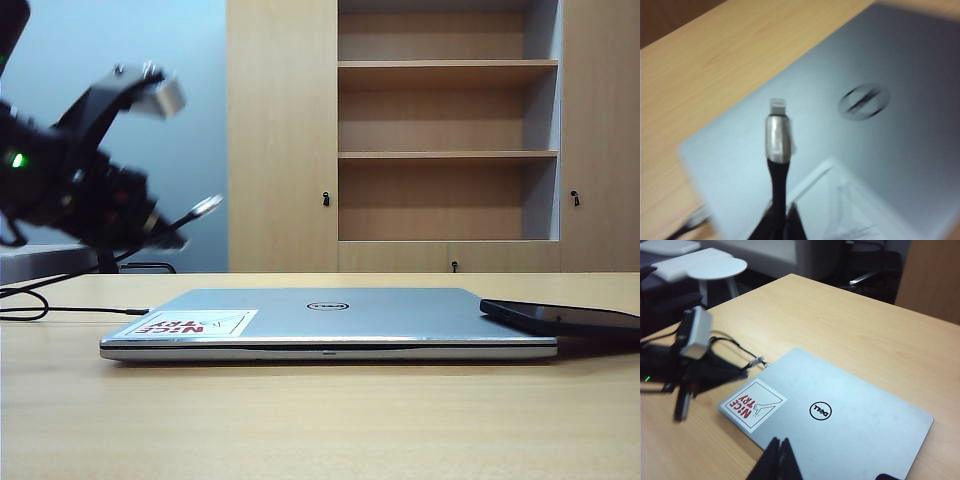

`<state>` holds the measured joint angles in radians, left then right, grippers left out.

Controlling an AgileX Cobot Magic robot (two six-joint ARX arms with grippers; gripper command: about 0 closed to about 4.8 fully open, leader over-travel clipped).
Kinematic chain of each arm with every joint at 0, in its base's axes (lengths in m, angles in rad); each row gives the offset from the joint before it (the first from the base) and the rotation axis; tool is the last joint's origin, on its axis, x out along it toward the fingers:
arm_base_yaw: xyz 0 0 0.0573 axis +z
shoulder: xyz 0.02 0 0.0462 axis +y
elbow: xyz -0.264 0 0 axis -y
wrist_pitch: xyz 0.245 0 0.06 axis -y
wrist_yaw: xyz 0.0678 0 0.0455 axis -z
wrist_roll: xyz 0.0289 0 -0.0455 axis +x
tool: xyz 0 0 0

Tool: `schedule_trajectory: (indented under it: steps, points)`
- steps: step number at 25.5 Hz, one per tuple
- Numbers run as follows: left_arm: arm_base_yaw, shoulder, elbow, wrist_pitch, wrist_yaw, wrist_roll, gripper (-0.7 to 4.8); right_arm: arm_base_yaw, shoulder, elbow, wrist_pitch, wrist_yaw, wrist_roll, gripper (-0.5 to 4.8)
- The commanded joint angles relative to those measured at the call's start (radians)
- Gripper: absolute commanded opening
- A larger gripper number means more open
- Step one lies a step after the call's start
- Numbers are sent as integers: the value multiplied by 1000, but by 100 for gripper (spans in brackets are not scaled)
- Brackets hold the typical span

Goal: Pick up the charging cable and the phone, plug the charging cable into the charging port on the phone, and finally place them back on the table.

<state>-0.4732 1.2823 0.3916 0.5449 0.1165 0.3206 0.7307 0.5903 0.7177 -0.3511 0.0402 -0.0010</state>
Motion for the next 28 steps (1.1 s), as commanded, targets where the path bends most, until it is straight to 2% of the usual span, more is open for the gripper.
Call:
schedule_trajectory:
  steps: [1,8,11,15,20,21,23,28]
  points:
    - [-70,-43,3,-7,5,-151,-6,0,-2,8,24,14,69,-2]
    - [-161,-96,3,-14,5,-453,-6,-8,-2,8,21,79,226,-1]
    - [-173,-96,2,-27,5,-540,-6,-72,0,8,-2,68,253,-1]
    - [-172,-96,2,-73,5,-537,-6,-153,3,2,-48,50,317,-1]
    - [-172,-96,2,-118,5,-537,-6,-303,2,-91,-16,-127,462,-1]
    - [-172,-96,2,-119,5,-530,-6,-353,2,-134,17,-201,512,-1]
    - [-172,-96,2,-119,5,-496,-6,-421,2,-195,79,-285,590,-1]
    - [-172,-96,2,-119,5,-399,-6,-510,2,-278,151,-340,702,-1]
